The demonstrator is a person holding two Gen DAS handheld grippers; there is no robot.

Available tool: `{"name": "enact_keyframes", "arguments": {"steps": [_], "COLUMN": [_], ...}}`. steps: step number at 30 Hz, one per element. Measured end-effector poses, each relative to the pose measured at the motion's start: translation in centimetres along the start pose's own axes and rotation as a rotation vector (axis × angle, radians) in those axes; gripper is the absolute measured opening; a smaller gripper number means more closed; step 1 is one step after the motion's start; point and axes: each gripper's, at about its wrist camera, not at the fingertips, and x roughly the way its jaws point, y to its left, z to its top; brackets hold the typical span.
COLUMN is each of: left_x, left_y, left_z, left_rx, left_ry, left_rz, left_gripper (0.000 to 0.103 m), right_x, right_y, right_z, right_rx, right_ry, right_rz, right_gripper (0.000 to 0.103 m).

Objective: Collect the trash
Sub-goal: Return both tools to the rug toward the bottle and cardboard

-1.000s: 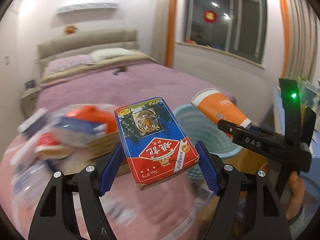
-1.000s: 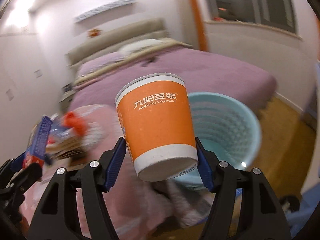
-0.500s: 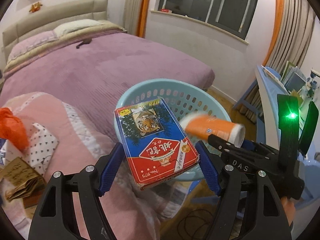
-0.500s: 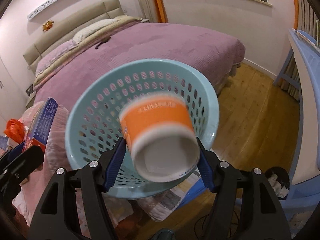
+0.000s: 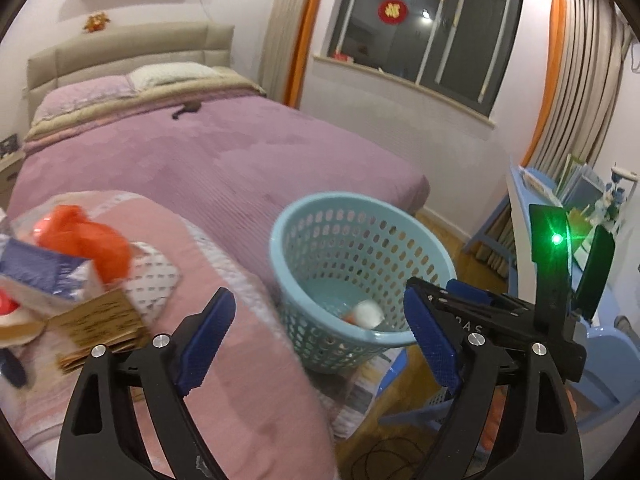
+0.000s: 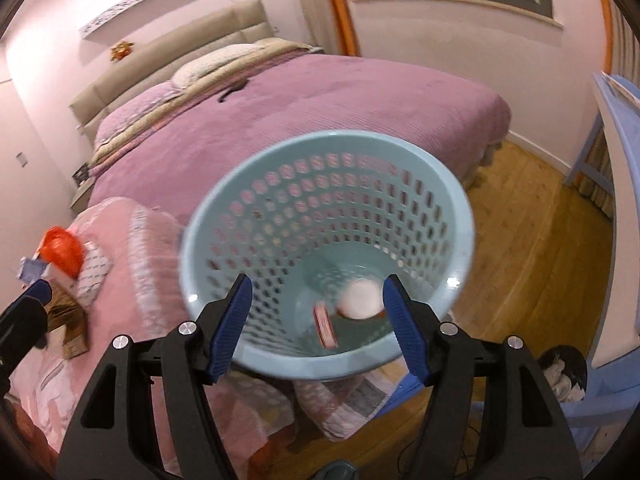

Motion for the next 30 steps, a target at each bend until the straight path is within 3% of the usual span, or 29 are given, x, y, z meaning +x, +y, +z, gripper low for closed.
{"name": "enact_keyframes", "arguments": {"steps": [10,20,30], "left_x": [-8.1,-16.9,-20.8], "left_y": [3.8,11.8,21.8], "left_z": [-0.9,-3.2,-7.1], "left_rx": [-0.049,-0.172,-0.323], "left_ry": [-0.131,-0.237,-0.181], "left_rz": [0.068,0.272,0.494], "left_gripper": [0.084,0.084,0.084], "right_x": [-3.3,-4.0,-0.9], "right_y": [7.6,14.8,19.6], "right_z": [-1.1,-2.3,-2.5], "right_rx": [-0.152,-0.287,-0.349], "right_ry": [-0.053,-0.072,-0.023], "right_rz": [0.106,0.212,0.312], "right_gripper": [0.064,0.064,0.064]}}
